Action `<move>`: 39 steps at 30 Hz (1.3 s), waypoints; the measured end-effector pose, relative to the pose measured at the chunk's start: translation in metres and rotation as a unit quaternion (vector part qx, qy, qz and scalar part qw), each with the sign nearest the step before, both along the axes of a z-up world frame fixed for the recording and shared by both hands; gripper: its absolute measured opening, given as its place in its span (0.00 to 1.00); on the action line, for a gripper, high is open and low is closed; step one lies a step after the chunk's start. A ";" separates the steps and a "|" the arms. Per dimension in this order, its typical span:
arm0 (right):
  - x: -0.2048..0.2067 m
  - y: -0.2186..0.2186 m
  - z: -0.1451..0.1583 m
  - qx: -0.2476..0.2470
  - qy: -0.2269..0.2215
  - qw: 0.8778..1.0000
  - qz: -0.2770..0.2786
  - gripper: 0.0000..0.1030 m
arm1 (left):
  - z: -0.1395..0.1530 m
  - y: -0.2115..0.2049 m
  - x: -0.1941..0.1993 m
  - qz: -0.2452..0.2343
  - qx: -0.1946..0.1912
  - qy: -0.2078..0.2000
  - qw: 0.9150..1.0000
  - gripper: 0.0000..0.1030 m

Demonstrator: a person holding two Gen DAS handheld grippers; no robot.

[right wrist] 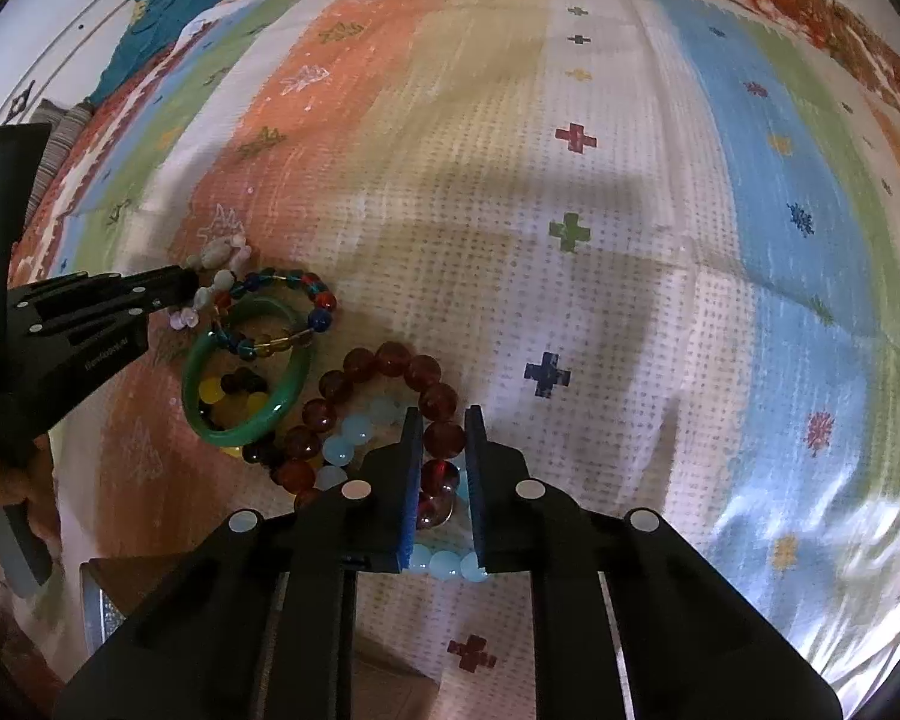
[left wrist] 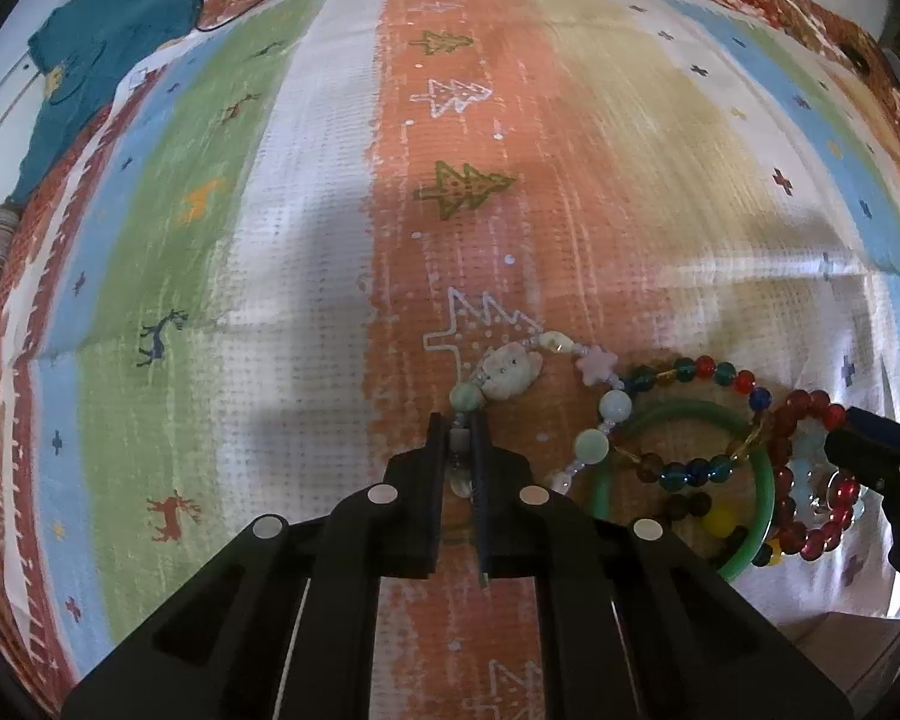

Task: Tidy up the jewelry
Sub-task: 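Close the right tool on the red bead bracelet while the left tool grasps the white pearl bracelet, then lift and carry the red bracelet with the right tool while the left tool carries the pearls to the tin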

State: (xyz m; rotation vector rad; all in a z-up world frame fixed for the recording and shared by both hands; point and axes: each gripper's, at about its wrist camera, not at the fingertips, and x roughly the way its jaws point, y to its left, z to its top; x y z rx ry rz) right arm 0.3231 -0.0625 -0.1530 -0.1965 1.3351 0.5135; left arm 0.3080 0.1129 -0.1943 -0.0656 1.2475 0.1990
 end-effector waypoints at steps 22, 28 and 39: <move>-0.023 -0.014 0.065 0.013 -0.091 0.996 -0.017 0.14 | 0.073 -0.006 -0.031 -0.018 -0.031 -0.072 0.997 0.07; -0.033 -0.022 0.078 0.016 -0.106 0.994 -0.026 0.14 | 0.093 -0.013 -0.045 -0.023 -0.052 -0.091 0.994 0.07; -0.049 -0.030 0.107 0.036 -0.129 0.991 -0.028 0.14 | 0.124 -0.036 -0.066 -0.044 -0.063 -0.121 0.990 0.07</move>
